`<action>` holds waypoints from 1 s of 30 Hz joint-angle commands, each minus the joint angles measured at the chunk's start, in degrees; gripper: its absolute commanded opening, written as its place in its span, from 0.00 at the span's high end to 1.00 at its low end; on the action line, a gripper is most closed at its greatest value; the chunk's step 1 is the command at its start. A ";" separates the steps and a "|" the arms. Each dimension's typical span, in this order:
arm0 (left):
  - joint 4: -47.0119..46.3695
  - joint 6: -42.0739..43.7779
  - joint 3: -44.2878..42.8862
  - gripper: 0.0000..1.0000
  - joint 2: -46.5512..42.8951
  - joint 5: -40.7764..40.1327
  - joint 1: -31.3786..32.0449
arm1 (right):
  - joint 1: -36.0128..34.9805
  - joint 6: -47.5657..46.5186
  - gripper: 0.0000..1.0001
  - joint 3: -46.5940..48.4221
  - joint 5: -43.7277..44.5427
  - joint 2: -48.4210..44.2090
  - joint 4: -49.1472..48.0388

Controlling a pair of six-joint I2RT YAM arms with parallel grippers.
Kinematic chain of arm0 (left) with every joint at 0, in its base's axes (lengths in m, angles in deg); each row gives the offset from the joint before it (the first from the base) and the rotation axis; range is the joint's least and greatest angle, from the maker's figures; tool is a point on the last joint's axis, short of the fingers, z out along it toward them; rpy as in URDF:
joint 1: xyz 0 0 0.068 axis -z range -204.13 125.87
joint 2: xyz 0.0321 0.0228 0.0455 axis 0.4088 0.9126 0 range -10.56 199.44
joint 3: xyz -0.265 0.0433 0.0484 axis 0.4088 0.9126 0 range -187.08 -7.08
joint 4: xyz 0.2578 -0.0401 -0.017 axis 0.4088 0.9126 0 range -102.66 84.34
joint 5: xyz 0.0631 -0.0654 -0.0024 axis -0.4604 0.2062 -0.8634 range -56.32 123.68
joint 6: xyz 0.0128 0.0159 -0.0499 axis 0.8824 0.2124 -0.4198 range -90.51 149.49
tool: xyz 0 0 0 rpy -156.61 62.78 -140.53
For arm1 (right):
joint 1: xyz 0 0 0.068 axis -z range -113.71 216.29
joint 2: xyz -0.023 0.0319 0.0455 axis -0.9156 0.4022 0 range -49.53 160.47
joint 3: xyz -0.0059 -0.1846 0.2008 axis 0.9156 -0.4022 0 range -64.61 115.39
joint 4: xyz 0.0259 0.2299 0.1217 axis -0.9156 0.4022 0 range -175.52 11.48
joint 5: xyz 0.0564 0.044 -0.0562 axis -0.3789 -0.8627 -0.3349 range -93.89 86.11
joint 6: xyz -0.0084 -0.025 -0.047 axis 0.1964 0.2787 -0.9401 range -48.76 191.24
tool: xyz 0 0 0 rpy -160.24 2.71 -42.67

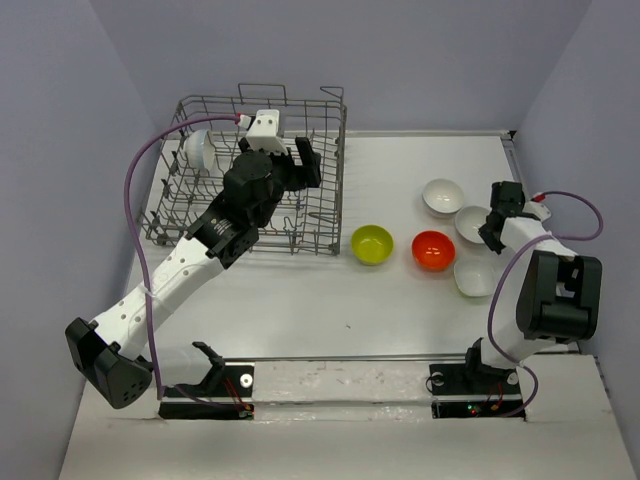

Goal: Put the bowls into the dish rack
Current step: Pick up the bowl from the center of the board, then pass from the right arm to the left

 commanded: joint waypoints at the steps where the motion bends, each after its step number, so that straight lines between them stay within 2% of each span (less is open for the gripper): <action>1: -1.66 -0.39 -0.22 0.11 -0.87 -0.97 0.42 | 0.02 0.45 0.99 0.36 2.49 -4.56 -1.26; 9: 0.01 -0.39 -3.55 0.10 1.50 0.44 0.51 | 0.02 -0.51 0.99 2.99 6.27 -12.21 1.99; 13: 1.86 -0.57 -5.75 0.10 3.34 1.23 0.42 | 0.02 -2.79 0.99 5.63 4.52 -15.11 2.96; 22: 5.90 -1.80 -19.02 0.10 11.51 6.32 0.42 | 0.02 -9.56 0.99 15.02 -12.96 -18.81 2.08; 30: 3.00 -8.74 -25.79 0.11 18.55 21.35 0.68 | -3.23 -10.80 0.99 19.08 -27.82 -21.53 -0.81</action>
